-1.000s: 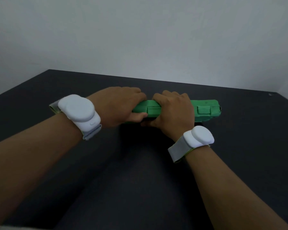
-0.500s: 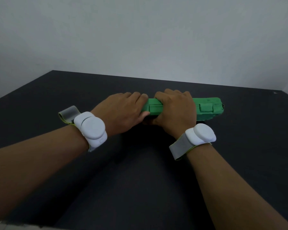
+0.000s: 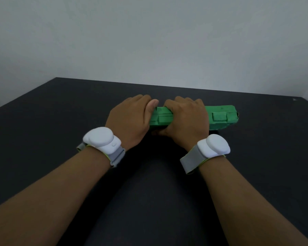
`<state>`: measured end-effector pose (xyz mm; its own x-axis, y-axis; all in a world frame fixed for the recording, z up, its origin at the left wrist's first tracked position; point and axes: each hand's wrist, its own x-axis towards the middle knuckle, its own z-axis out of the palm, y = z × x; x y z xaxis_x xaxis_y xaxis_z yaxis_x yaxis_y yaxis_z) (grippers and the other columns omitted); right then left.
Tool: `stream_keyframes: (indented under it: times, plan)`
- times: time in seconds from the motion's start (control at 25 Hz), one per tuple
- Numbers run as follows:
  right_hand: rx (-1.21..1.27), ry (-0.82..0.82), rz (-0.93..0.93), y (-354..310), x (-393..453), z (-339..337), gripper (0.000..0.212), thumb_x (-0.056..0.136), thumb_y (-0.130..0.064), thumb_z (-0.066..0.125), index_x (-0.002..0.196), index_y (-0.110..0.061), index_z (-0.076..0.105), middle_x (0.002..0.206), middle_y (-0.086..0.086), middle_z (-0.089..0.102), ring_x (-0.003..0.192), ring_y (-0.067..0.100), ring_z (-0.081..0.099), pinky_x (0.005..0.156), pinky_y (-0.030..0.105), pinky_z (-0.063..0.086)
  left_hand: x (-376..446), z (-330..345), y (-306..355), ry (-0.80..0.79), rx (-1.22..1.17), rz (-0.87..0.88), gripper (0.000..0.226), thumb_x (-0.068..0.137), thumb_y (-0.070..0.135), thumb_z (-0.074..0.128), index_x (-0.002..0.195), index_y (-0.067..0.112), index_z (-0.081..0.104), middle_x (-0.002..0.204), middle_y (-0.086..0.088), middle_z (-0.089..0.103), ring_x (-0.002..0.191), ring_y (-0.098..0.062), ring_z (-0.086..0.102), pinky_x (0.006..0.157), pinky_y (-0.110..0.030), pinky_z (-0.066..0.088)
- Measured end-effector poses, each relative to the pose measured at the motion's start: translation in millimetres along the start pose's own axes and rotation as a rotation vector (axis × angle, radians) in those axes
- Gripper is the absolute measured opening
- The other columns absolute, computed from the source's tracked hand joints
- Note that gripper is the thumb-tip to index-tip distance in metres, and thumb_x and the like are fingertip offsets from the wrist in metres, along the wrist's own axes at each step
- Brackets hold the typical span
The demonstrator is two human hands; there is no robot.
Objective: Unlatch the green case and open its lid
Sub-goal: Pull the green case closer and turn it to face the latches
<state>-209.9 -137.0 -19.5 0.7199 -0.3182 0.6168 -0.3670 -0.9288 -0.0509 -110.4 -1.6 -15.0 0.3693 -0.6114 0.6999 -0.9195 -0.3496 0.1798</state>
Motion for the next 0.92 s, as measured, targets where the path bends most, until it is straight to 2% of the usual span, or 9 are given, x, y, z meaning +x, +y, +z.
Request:
stream_keyframes:
  times: [0.16, 0.36, 0.56, 0.64, 0.76, 0.92]
  plan:
    - [-0.012, -0.030, -0.005, 0, -2, -2, 0.060, 0.055, -0.064, 0.084, 0.096, -0.025, 0.064, 0.087, -0.001, 0.064, 0.081, 0.025, 0.059, 0.078, 0.038, 0.032, 6, 14, 12, 0.108, -0.022, -0.223, 0.047, 0.106, 0.040, 0.041, 0.072, 0.011, 0.055, 0.070, -0.003, 0.056, 0.069, -0.028, 0.050, 0.060, -0.037, 0.031]
    - [0.205, -0.158, -0.101, 23, -3, -24, 0.054, 0.065, -0.041, 0.087, 0.109, -0.025, 0.061, 0.101, -0.004, 0.071, 0.090, 0.024, 0.066, 0.087, 0.041, 0.046, 10, 15, 11, 0.153, -0.083, -0.263, 0.052, 0.106, 0.040, 0.042, 0.068, 0.007, 0.056, 0.066, -0.006, 0.055, 0.067, -0.030, 0.049, 0.057, -0.037, 0.030]
    - [0.123, -0.198, 0.025, 94, -13, -44, 0.058, 0.049, -0.052, 0.091, 0.096, -0.030, 0.065, 0.086, -0.009, 0.071, 0.081, 0.022, 0.067, 0.070, 0.036, 0.051, 11, 13, 3, 0.162, -0.140, -0.241, 0.053, 0.107, 0.036, 0.042, 0.065, 0.006, 0.052, 0.060, -0.004, 0.049, 0.062, -0.032, 0.046, 0.055, -0.040, 0.031]
    - [0.292, -0.134, 0.028, 112, -26, -41, 0.060, 0.050, -0.050, 0.095, 0.098, -0.029, 0.067, 0.091, -0.009, 0.069, 0.083, 0.015, 0.065, 0.074, 0.036, 0.053, 12, 13, -3, 0.168, -0.156, -0.246, 0.056, 0.108, 0.037, 0.041, 0.063, 0.006, 0.051, 0.056, -0.003, 0.048, 0.058, -0.032, 0.047, 0.053, -0.040, 0.032]
    - [0.495, 0.040, 0.042, 110, -42, -26, 0.059, 0.053, -0.045, 0.099, 0.100, -0.026, 0.068, 0.095, -0.007, 0.067, 0.085, 0.009, 0.063, 0.075, 0.025, 0.051, 13, 14, -11, 0.188, -0.157, -0.281, 0.061, 0.108, 0.039, 0.039, 0.064, 0.003, 0.059, 0.058, -0.012, 0.059, 0.056, -0.035, 0.053, 0.054, -0.049, 0.044]
    - [0.480, 0.100, 0.012, 101, -39, -16, 0.055, 0.051, -0.046, 0.098, 0.092, -0.023, 0.070, 0.086, -0.004, 0.065, 0.077, 0.011, 0.061, 0.069, 0.028, 0.049, 4, 14, -15, 0.288, -0.070, -0.326, 0.059, 0.108, 0.037, 0.036, 0.072, 0.005, 0.071, 0.065, -0.016, 0.066, 0.064, -0.037, 0.058, 0.064, -0.048, 0.047]
